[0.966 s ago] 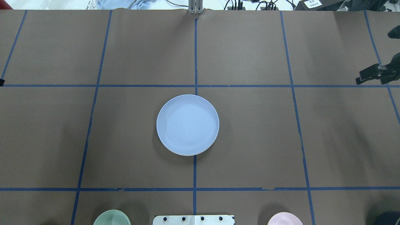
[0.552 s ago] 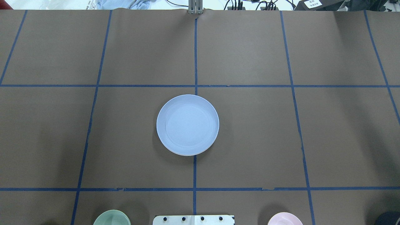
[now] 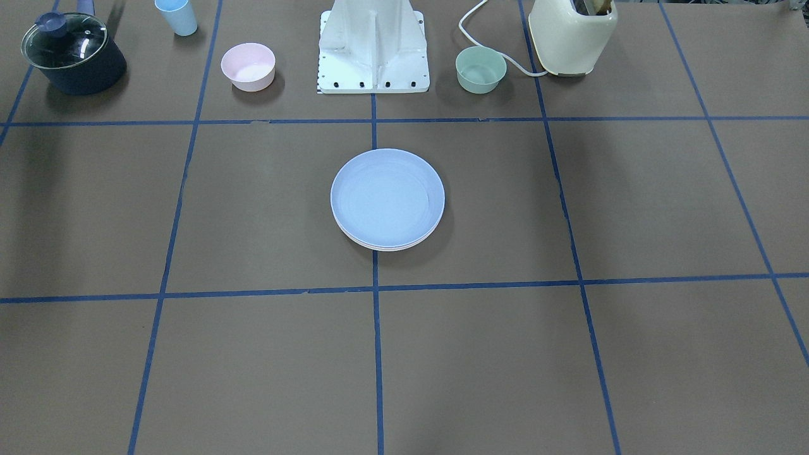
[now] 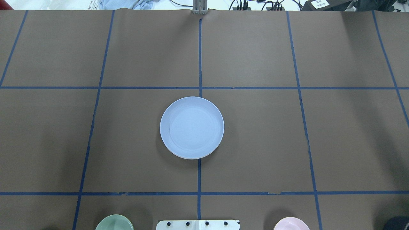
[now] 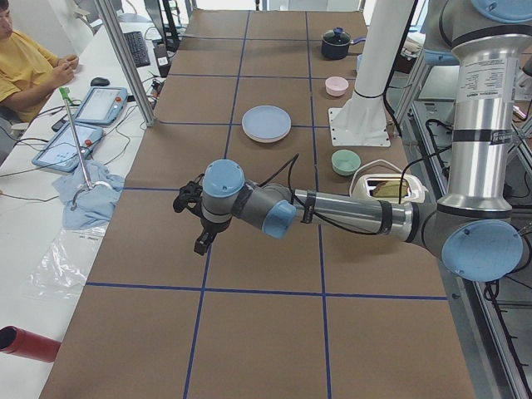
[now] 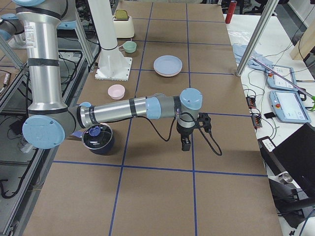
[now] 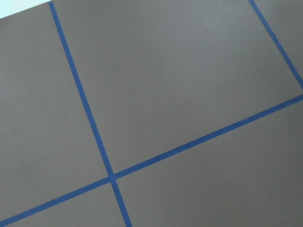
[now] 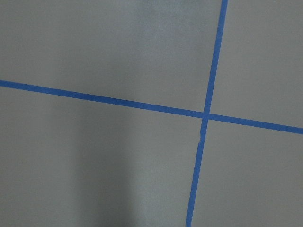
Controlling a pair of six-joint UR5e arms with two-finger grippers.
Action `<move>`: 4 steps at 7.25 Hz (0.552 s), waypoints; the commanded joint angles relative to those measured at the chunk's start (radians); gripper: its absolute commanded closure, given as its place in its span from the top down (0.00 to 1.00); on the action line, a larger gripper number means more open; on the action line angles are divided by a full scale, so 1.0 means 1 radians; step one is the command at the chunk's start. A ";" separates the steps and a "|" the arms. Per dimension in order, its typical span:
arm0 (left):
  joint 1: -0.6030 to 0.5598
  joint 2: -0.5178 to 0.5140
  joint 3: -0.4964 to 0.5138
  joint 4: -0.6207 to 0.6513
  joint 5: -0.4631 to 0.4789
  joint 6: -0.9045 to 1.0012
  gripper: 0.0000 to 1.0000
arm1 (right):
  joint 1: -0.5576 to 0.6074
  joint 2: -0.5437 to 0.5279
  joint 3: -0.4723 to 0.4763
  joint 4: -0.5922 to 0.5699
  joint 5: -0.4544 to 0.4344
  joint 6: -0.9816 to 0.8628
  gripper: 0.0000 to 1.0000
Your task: Stack three plates with pink and blue
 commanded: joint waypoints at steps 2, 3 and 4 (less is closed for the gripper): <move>-0.004 -0.002 -0.008 0.000 0.003 -0.014 1.00 | 0.001 -0.001 0.001 0.009 0.008 0.000 1.00; -0.004 0.000 -0.020 0.000 0.000 -0.012 1.00 | 0.002 -0.003 0.004 0.013 0.005 -0.001 1.00; -0.004 0.000 -0.017 -0.001 -0.001 -0.004 1.00 | 0.004 -0.004 0.008 0.013 0.005 0.000 1.00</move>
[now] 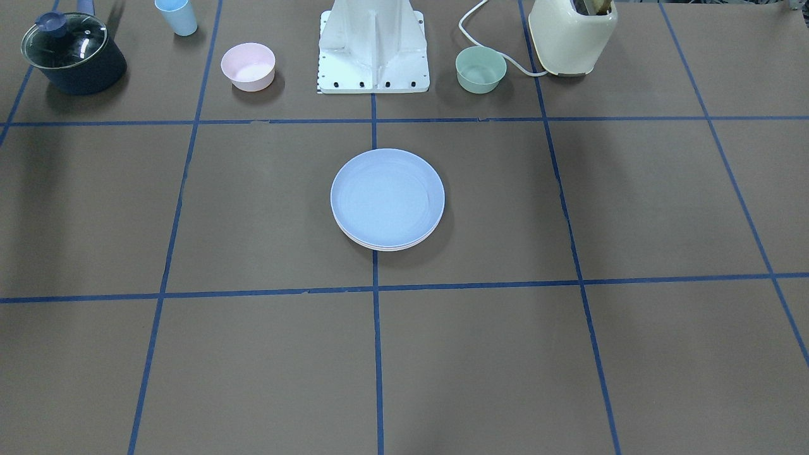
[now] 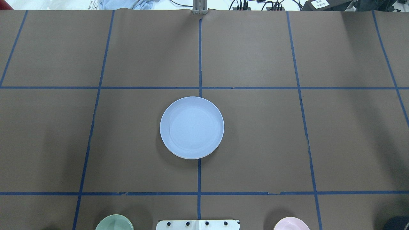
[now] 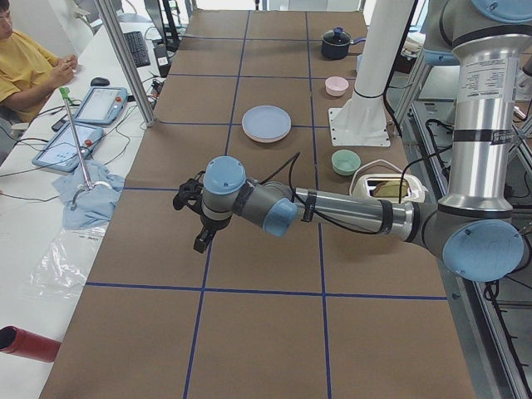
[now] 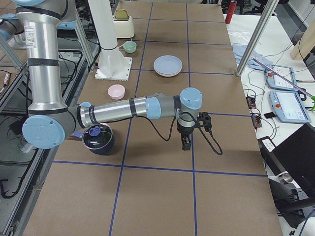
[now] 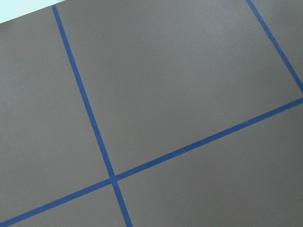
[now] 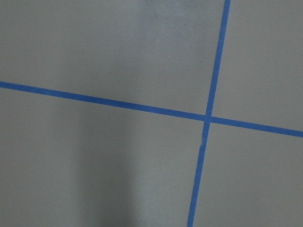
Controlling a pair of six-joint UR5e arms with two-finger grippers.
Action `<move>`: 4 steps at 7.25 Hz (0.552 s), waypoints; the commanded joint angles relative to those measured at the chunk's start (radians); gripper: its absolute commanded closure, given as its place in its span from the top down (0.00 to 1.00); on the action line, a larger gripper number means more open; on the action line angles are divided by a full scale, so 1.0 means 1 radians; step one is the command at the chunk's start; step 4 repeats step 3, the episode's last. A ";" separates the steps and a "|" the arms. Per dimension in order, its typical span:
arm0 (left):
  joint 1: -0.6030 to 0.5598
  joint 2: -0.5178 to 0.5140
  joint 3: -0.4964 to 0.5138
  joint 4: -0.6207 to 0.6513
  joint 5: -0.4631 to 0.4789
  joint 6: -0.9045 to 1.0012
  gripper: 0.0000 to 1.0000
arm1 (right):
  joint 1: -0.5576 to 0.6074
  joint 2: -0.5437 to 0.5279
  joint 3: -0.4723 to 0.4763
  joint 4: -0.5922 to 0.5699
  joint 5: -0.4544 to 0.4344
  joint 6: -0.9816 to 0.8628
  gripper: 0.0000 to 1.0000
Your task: Stack three plates with pink and blue
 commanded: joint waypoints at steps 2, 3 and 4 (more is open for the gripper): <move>0.000 0.005 -0.004 -0.003 -0.007 0.007 1.00 | 0.003 -0.019 0.011 0.004 -0.005 0.004 1.00; -0.002 0.009 -0.018 -0.003 -0.007 0.007 1.00 | 0.003 -0.015 0.021 0.004 -0.011 0.002 1.00; -0.002 0.009 -0.018 -0.003 -0.007 0.007 1.00 | 0.003 -0.015 0.021 0.004 -0.011 0.002 1.00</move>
